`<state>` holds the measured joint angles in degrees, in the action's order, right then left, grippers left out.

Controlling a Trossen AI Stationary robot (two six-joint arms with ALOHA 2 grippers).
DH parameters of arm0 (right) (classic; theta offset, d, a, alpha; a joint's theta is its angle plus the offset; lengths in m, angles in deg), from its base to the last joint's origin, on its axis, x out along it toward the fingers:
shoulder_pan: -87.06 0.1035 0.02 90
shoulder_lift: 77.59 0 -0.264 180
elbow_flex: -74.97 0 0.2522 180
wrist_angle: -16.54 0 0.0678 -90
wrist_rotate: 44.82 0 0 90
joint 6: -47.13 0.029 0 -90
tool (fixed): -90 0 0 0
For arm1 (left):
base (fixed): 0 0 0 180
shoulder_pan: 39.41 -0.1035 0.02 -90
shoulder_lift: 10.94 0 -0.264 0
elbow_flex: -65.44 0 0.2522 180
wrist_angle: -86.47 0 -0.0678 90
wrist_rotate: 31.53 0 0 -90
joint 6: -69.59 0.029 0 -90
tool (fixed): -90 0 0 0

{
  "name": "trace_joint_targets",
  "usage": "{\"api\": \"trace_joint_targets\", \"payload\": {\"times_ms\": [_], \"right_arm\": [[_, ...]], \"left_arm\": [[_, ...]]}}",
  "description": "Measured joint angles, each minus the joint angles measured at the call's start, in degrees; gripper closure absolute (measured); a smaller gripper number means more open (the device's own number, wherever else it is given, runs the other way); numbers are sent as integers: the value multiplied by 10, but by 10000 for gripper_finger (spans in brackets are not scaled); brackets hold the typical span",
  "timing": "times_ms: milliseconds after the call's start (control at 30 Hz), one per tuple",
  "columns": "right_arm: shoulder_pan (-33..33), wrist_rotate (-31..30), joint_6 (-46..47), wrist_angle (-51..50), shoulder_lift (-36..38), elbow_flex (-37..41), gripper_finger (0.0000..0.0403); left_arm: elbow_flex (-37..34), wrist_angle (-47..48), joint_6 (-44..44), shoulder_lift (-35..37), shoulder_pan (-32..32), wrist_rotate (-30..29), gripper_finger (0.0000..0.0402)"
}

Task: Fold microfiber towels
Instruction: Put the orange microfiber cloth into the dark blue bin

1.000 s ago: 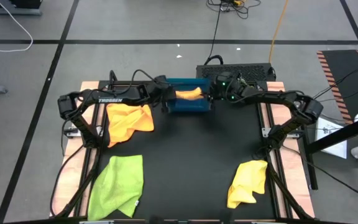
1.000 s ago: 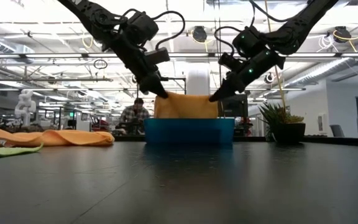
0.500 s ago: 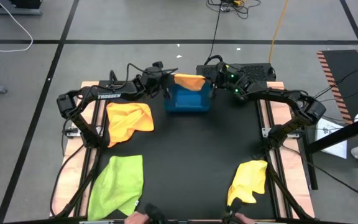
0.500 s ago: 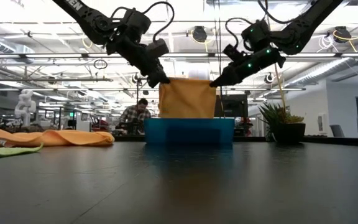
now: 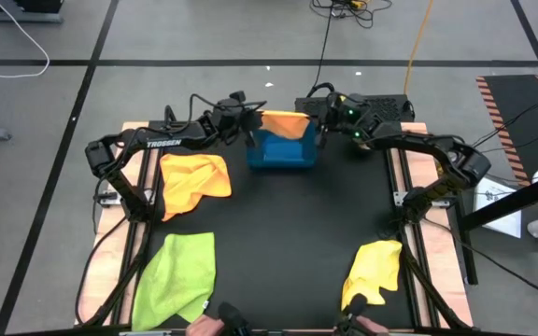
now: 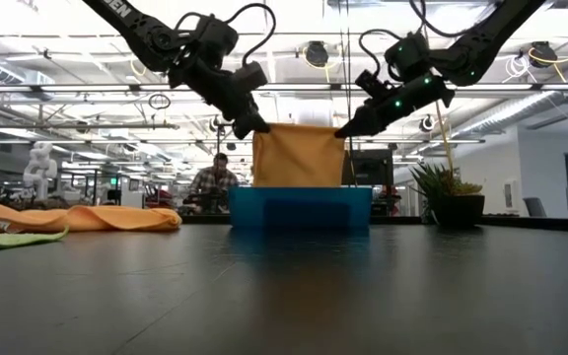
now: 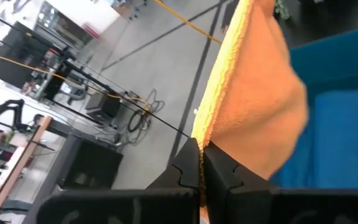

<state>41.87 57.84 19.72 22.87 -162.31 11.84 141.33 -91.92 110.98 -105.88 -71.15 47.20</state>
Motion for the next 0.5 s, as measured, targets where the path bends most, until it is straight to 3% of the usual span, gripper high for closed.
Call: {"api": "trace_joint_targets", "payload": {"times_ms": [233,500], "right_arm": [[0,-2,-4,-11,-12,0,403],[-10,-11,-4,37,-12,0,403]], "left_arm": [[0,32,-8,-1,0,14,399],[0,-8,2,-17,-7,8,400]]}}
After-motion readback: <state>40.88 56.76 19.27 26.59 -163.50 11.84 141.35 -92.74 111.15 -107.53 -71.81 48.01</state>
